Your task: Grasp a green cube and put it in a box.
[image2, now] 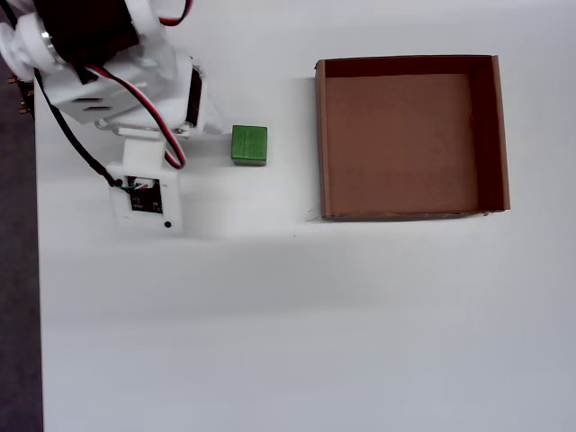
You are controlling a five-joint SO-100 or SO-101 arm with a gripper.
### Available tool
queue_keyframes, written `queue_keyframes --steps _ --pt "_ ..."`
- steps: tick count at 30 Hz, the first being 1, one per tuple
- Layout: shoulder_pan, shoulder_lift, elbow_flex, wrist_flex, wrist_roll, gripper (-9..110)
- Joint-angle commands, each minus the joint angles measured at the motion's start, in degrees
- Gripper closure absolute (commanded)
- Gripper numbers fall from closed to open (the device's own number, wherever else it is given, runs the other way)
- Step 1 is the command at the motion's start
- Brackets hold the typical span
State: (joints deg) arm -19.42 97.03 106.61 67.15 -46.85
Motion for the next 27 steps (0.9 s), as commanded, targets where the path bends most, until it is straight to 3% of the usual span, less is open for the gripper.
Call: queue_keyframes --steps 1,27 --pt "-0.8 -0.8 -5.1 0.1 -0.3 81" --pt "-1.2 -8.7 -11.5 0.1 2.5 78"
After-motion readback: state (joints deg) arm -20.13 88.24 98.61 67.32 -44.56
